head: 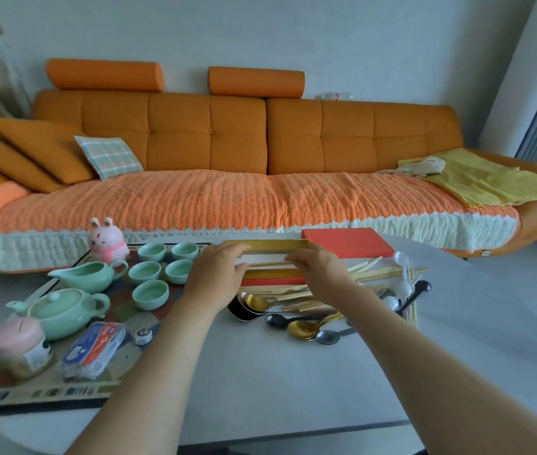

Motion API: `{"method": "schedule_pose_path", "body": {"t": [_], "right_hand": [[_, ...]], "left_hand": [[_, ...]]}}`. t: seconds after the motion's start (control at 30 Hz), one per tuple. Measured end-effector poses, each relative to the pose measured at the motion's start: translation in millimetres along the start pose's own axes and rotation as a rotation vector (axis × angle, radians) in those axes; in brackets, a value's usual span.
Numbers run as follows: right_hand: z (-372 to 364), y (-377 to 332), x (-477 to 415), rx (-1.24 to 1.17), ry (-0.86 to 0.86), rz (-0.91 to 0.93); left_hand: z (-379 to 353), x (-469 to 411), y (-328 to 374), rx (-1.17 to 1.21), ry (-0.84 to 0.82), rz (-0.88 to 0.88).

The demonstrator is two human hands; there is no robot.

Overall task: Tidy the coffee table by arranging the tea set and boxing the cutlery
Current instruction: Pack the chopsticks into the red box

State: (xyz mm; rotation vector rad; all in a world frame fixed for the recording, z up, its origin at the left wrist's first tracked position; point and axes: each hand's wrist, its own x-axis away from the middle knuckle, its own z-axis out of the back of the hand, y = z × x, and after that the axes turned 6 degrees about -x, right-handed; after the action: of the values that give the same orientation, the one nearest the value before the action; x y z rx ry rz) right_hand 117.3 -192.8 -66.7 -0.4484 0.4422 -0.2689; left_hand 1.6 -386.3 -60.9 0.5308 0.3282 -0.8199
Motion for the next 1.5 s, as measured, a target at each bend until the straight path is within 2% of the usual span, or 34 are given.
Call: {"method": "schedule_pose_path", "body": {"t": [0.17,0.27,0.37,0.5,0.6,0.73,0.87,0.93,1.03,1.13,1.33,1.5], "right_hand": [[-14,-3,-13,0.04,0.067,0.061],[-15,1,-23,0.111,0.134,-0.03],[-21,8,-35,0.093,0.089,-0.106],[-31,12,-42,0.07,-0.044,-0.156],[-29,12,-38,0.045,-0.115,-0.166],[-19,7,-28,-0.034,-0.116,-0.12],[-4,5,-19,-0.028,-0.005,-0.024],[6,6,-13,-0.04,-0.021,-0.027],[19,7,-2,-0.003,-0.152,-0.086],[24,13,9,0.052,-0.239,-0.099],[23,20,22,0.048,-0.229,-0.117],[20,24,21,0.058,-0.19,-0.1]], "left_hand": [[-9,-6,-10,-0.023,-0.013,0.072],[-12,-13,-15,-0.048,-0.009,0.026],[-17,-13,-11,-0.122,-0.136,-0.058],[-23,-9,-6,-0.214,-0.395,-0.08],[-25,-12,-5,-0.268,-0.474,-0.066],[-25,-15,-4,-0.282,-0.439,-0.063],[-21,-15,10,-0.249,-0.263,-0.129],[-19,-14,22,-0.181,-0.187,-0.182],[-21,-4,39,-0.071,-0.261,-0.218],[-29,7,48,-0.12,-0.32,-0.259],[-37,10,56,-0.206,-0.261,-0.263],[-34,0,47,-0.076,-0.254,-0.116]]}}
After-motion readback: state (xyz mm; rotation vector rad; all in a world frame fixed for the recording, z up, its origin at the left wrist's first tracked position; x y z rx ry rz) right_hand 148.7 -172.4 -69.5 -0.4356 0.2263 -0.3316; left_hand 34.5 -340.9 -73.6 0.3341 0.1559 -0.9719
